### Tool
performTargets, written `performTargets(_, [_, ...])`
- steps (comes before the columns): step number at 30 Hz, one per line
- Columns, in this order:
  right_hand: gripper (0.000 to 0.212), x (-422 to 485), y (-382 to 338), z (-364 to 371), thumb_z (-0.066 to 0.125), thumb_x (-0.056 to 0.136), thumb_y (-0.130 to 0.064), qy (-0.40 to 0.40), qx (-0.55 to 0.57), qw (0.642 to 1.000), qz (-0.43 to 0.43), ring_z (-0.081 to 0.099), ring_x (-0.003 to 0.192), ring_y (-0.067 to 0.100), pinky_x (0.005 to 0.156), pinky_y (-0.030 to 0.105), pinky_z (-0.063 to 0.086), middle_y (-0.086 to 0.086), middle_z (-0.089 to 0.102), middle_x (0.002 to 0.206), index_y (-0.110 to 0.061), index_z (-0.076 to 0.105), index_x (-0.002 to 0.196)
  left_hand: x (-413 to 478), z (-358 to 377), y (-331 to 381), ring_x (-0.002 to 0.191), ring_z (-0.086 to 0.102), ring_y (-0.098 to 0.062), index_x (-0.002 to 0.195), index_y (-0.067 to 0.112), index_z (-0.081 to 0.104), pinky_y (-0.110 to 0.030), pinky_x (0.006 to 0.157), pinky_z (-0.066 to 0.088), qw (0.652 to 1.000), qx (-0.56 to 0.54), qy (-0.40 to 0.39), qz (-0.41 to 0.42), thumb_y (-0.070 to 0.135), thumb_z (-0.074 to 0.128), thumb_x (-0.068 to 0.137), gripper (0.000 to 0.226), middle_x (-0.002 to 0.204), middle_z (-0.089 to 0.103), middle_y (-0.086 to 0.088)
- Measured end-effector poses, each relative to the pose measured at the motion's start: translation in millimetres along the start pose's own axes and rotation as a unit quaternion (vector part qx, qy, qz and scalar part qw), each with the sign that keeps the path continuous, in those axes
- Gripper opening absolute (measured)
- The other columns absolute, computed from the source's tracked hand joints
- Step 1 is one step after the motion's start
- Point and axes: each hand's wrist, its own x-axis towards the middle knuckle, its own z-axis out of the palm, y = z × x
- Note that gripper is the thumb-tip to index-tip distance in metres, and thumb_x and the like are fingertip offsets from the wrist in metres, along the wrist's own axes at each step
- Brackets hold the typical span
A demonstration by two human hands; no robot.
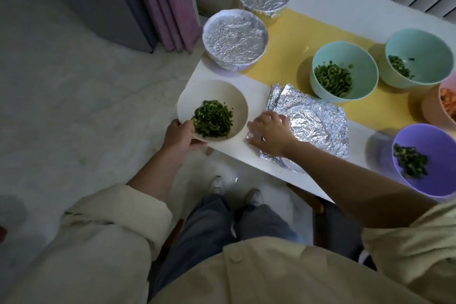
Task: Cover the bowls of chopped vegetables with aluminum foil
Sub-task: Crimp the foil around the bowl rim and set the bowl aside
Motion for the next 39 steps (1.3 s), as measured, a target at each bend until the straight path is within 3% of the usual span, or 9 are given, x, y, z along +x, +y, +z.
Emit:
performTargets(7, [0.035, -19.5, 13.8, 4.7, 0.051, 0.093, -0.036, 0.027, -0.018, 0.999, 0.017, 0.037, 0.127, 0.023, 0.100, 0.037, 0.026, 0.001, 0.055, 0.131, -0.027, 0.061, 0.126, 14.7, 13.1, 8.6, 0.086, 0.061, -0.027, 0.134, 0.002, 0.044, -0.045, 0.083, 0.056, 0.999, 0.014, -0.052, 0.009, -0.003, 0.037, 0.092, 0.042, 0.124, 0.051, -0.017])
performTargets(10, [0.033, -38.8, 29.5, 10.4, 0.050, 0.087, -0.029, 0.053, 0.084, 0.994, 0.049, 0.049, 0.116, 0.022, 0.095, 0.035, 0.032, -0.001, 0.064, 0.119, -0.024, 0.068, 0.114, 19.3, 23.4, 7.8, 0.091, 0.061, -0.030, 0.133, 0.002, 0.044, -0.046, 0.084, 0.055, 0.997, 0.015, -0.079, 0.004, -0.005, 0.036, 0.092, 0.042, 0.126, 0.051, -0.018])
performTargets(13, [0.023, -54.0, 40.9, 7.8, 0.057, 0.085, -0.016, 0.171, 0.230, 0.956, 0.062, 0.059, 0.089, 0.019, 0.081, 0.034, 0.047, 0.003, 0.066, 0.099, -0.017, 0.073, 0.101, 22.8, 33.2, 4.4, 0.106, 0.057, -0.035, 0.134, 0.006, 0.044, -0.047, 0.086, 0.054, 0.994, 0.016, -0.105, -0.011, -0.007, 0.035, 0.091, 0.046, 0.129, 0.051, -0.016])
performTargets(16, [0.026, -54.9, 46.9, 5.2, 0.071, 0.079, -0.009, 0.270, 0.219, 0.922, 0.170, 0.056, 0.094, 0.028, 0.076, 0.037, 0.047, 0.010, 0.057, 0.101, -0.008, 0.063, 0.104, 25.4, 41.6, 2.1, 0.112, 0.055, -0.036, 0.127, 0.010, 0.046, -0.045, 0.086, 0.054, 0.992, 0.028, -0.119, -0.023, -0.009, 0.035, 0.091, 0.043, 0.131, 0.051, -0.016])
performTargets(21, [0.062, -59.4, 56.7, 15.6, 0.079, 0.077, -0.032, 0.089, 0.191, 0.916, 0.342, 0.044, 0.113, 0.027, 0.092, 0.036, 0.043, 0.011, 0.043, 0.122, -0.007, 0.044, 0.123, 27.1, 44.8, -0.2, 0.088, 0.062, -0.028, 0.127, 0.009, 0.048, -0.043, 0.087, 0.054, 0.991, 0.073, -0.109, -0.021, -0.008, 0.039, 0.093, 0.039, 0.122, 0.055, -0.018])
performTargets(25, [0.070, -64.0, 55.5, 17.5, 0.078, 0.074, -0.049, 0.107, 0.201, 0.920, 0.318, 0.044, 0.112, 0.023, 0.089, 0.037, 0.044, 0.008, 0.042, 0.122, -0.010, 0.045, 0.122, 22.7, 48.8, -2.0, 0.080, 0.062, -0.026, 0.122, 0.007, 0.050, -0.040, 0.081, 0.056, 0.991, 0.090, -0.101, -0.016, -0.006, 0.042, 0.093, 0.032, 0.115, 0.058, -0.019])
performTargets(30, [0.043, -66.9, 60.7, 17.8, 0.078, 0.078, -0.039, 0.064, 0.225, 0.932, 0.276, 0.053, 0.100, 0.021, 0.080, 0.032, 0.046, 0.007, 0.053, 0.113, -0.014, 0.057, 0.105, 8.6, 61.7, -9.4, 0.077, 0.065, -0.025, 0.115, 0.004, 0.049, -0.035, 0.073, 0.056, 0.987, 0.104, -0.118, -0.035, 0.004, 0.043, 0.099, 0.018, 0.097, 0.061, -0.016])
performTargets(34, [0.015, -74.3, 65.2, 11.2, 0.077, 0.080, -0.026, 0.079, 0.273, 0.921, 0.266, 0.062, 0.090, 0.022, 0.070, 0.027, 0.043, 0.005, 0.064, 0.094, -0.016, 0.065, 0.082, 3.4, 66.4, -15.4, 0.080, 0.067, -0.025, 0.119, 0.006, 0.047, -0.037, 0.076, 0.056, 0.984, 0.119, -0.128, -0.038, 0.014, 0.044, 0.102, 0.019, 0.101, 0.060, -0.014])
performTargets(39, [0.021, -90.4, 50.8, -20.8, 0.064, 0.083, -0.028, 0.235, 0.268, 0.887, 0.294, 0.056, 0.066, 0.022, 0.052, 0.026, 0.033, 0.000, 0.057, 0.066, -0.014, 0.057, 0.069, 3.5, 65.3, -14.0, 0.072, 0.067, -0.027, 0.114, 0.004, 0.055, -0.040, 0.071, 0.058, 0.984, 0.158, -0.079, 0.004, 0.032, 0.052, 0.099, 0.032, 0.096, 0.063, -0.016])
